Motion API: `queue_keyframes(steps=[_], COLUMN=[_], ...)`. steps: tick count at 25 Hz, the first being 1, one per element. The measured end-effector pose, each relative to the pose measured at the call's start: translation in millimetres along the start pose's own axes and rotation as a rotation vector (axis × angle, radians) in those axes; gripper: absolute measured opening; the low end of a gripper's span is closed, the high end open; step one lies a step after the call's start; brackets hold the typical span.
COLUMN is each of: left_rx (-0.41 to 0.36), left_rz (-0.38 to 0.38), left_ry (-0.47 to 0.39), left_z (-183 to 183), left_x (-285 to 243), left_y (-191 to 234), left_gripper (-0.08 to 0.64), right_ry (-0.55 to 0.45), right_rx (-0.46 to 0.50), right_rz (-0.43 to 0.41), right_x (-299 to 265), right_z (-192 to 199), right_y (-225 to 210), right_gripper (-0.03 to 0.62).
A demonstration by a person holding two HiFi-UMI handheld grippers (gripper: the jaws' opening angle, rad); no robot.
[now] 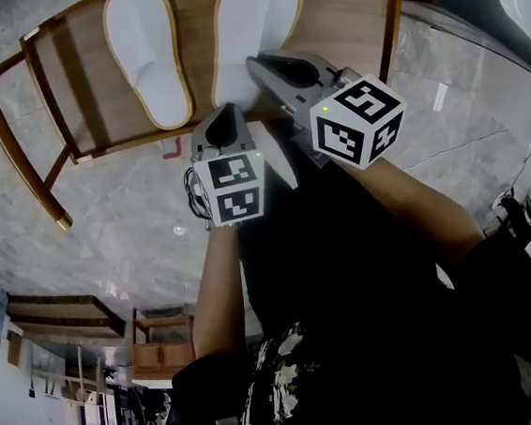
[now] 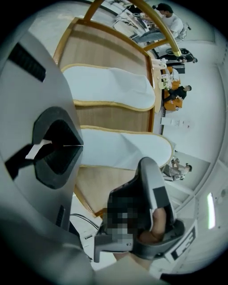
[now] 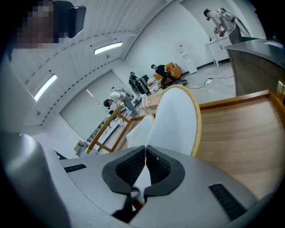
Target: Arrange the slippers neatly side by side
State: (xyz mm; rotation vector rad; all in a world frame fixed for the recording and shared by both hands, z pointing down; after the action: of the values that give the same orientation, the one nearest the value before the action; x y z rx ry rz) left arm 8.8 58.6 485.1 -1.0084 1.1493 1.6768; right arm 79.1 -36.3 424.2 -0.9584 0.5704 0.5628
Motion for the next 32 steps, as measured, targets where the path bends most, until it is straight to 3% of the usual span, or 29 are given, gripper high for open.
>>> queue_keyframes(steps=[10, 16, 17, 19, 27, 32], left_rx=[0.040, 0.038, 0.038, 0.037, 0.040, 0.087], left_rz=[0.043, 0.055, 0.056, 0.052, 0.001, -0.097], left_ry=[-0.019, -0.021, -0.022, -0.024, -0.021, -0.056], left_z=[4.0, 5.3, 4.9, 3.3, 2.0, 4.1], left_x=[-3.0, -3.1, -3.1, -3.3, 1.3, 26.7], left_y=[6.4, 5.4, 5.4, 6.2, 5.5, 7.0], left_gripper=[0.006, 0.006, 0.006, 0.006, 0.006, 0.006], right_ry=[0.052, 0.060, 0.064, 0.074, 0.012, -0.039], right_rx=[0.035, 0.085, 0.093, 0.102, 0.119, 0.169], right_rz=[-0.013, 0.031, 0.031, 0.022, 0.015, -0.019], right_x=[-40.8, -53.9, -56.3, -60.9, -35.6, 9.6], right_z=[-9.8, -12.0, -11.6, -10.8, -12.9, -20.6], right_y=[3.6, -3.1, -3.5, -3.4, -5.6, -1.4], right_gripper=[0.006, 0.008, 0.021, 0.126, 0.118, 0.062])
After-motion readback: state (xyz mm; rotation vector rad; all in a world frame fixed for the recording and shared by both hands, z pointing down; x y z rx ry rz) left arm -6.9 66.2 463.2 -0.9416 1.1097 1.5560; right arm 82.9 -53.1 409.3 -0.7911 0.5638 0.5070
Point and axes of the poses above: the fingertips, and each gripper's own axes: x backward along the fingers, y to its left, z out of its underside, the point moved 4 cm from there along x, backward along the fingers, and after that the axes turned 11 degrees about y, right-handed, at the moved point
